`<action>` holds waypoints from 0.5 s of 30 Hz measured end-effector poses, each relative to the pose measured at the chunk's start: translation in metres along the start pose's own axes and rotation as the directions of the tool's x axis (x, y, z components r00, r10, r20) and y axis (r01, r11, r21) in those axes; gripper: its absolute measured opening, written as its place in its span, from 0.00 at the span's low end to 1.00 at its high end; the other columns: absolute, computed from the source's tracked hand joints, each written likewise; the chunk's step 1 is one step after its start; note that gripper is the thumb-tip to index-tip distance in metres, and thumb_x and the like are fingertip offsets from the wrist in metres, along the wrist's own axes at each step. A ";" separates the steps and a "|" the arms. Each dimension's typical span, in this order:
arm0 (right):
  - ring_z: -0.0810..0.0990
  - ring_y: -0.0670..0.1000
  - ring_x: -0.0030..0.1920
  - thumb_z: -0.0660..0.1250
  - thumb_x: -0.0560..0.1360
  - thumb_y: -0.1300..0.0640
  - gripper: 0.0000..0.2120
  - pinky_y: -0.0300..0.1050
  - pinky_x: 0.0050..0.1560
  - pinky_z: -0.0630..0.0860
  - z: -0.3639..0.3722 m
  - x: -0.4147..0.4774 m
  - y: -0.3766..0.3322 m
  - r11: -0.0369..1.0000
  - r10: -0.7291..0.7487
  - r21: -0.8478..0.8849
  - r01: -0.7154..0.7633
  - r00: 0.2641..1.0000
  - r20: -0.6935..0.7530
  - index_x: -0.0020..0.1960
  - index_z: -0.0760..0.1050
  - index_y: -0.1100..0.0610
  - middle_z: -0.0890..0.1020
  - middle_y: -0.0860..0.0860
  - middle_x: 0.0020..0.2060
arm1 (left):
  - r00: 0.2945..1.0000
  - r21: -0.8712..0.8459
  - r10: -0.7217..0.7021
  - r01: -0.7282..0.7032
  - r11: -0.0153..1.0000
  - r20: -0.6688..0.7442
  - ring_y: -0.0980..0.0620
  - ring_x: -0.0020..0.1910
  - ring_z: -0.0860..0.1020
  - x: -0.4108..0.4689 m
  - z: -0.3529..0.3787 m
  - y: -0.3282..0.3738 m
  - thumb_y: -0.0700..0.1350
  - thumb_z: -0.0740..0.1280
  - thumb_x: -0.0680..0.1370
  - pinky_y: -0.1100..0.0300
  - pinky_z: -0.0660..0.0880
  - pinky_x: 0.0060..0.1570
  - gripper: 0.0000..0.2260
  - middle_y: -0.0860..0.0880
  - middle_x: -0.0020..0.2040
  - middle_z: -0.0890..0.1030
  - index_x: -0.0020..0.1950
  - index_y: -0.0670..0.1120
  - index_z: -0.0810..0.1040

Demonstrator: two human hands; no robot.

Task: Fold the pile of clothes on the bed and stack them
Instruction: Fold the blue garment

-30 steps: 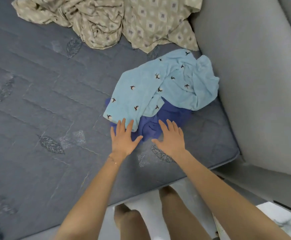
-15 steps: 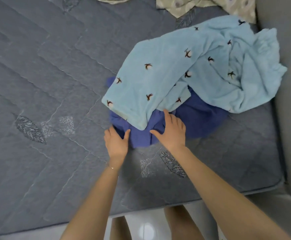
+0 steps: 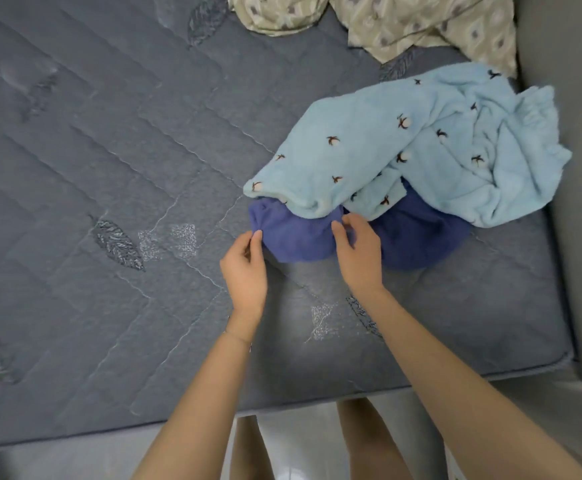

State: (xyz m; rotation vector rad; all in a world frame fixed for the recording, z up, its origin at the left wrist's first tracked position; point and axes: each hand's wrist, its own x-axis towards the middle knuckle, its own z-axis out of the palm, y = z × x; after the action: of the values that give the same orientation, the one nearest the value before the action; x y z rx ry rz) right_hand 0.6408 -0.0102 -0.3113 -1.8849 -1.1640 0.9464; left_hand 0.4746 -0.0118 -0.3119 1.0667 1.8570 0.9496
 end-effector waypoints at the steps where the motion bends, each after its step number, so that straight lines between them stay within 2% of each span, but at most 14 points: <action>1: 0.63 0.43 0.32 0.63 0.80 0.59 0.13 0.40 0.36 0.62 0.002 -0.008 -0.015 0.999 0.018 0.046 -0.018 1.000 -0.007 0.37 0.65 0.55 0.65 0.44 0.30 | 1.000 -0.024 0.024 -0.024 0.999 -0.004 0.55 0.34 0.64 -0.001 -0.012 0.012 0.41 0.63 0.81 0.61 0.61 0.33 0.16 0.35 0.33 0.70 0.36 0.35 0.71; 4: 0.62 0.43 0.31 0.63 0.80 0.55 0.12 0.41 0.35 0.61 0.014 -0.032 -0.064 0.996 -0.019 0.086 0.024 0.998 -0.053 0.40 0.66 0.56 0.66 0.44 0.30 | 0.998 -0.045 0.069 -0.069 0.997 0.012 0.55 0.33 0.64 -0.001 -0.049 0.046 0.42 0.65 0.81 0.62 0.63 0.34 0.15 0.37 0.32 0.73 0.36 0.36 0.73; 7: 0.63 0.43 0.29 0.63 0.79 0.54 0.14 0.41 0.34 0.63 0.027 -0.050 -0.122 0.992 -0.060 0.099 0.072 0.991 -0.122 0.37 0.62 0.50 0.65 0.43 0.27 | 0.994 -0.090 0.104 -0.105 0.990 -0.018 0.58 0.33 0.68 0.006 -0.094 0.077 0.41 0.66 0.80 0.66 0.66 0.35 0.11 0.49 0.31 0.76 0.37 0.43 0.76; 9: 0.64 0.43 0.31 0.64 0.79 0.55 0.12 0.43 0.37 0.66 0.035 -0.063 -0.158 0.988 -0.053 0.137 0.073 0.988 -0.142 0.39 0.65 0.51 0.67 0.43 0.28 | 0.988 -0.102 0.152 -0.155 0.983 -0.031 0.56 0.33 0.69 0.011 -0.130 0.094 0.41 0.66 0.80 0.64 0.66 0.35 0.12 0.44 0.32 0.77 0.36 0.41 0.75; 11: 0.65 0.43 0.32 0.65 0.79 0.56 0.11 0.41 0.39 0.67 0.041 -0.079 -0.193 0.978 -0.047 0.195 0.078 0.987 -0.156 0.39 0.67 0.52 0.67 0.45 0.29 | 0.976 -0.078 0.218 -0.219 0.973 -0.016 0.56 0.32 0.66 0.013 -0.170 0.112 0.42 0.66 0.80 0.61 0.65 0.34 0.14 0.42 0.31 0.75 0.34 0.41 0.73; 13: 0.65 0.44 0.32 0.65 0.78 0.56 0.11 0.37 0.37 0.67 0.046 -0.096 -0.227 0.968 -0.027 0.242 0.066 0.986 -0.163 0.39 0.68 0.55 0.67 0.48 0.29 | 0.957 -0.034 0.290 -0.290 0.956 0.002 0.58 0.30 0.63 0.013 -0.211 0.128 0.43 0.66 0.80 0.63 0.63 0.32 0.16 0.51 0.28 0.70 0.32 0.47 0.68; 15: 0.65 0.42 0.29 0.66 0.78 0.56 0.12 0.32 0.35 0.65 0.050 -0.113 -0.258 0.961 -0.009 0.272 0.056 0.986 -0.169 0.38 0.67 0.54 0.66 0.46 0.28 | 0.936 0.005 0.353 -0.353 0.936 -0.010 0.57 0.30 0.63 0.013 -0.247 0.142 0.43 0.65 0.80 0.65 0.62 0.32 0.17 0.53 0.27 0.66 0.33 0.48 0.65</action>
State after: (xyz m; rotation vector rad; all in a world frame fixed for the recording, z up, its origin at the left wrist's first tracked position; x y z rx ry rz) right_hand 0.4592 -0.0176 -0.0903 -1.6793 -0.9104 0.8659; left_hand 0.2977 -0.0022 -0.0883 1.4314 1.7053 1.1570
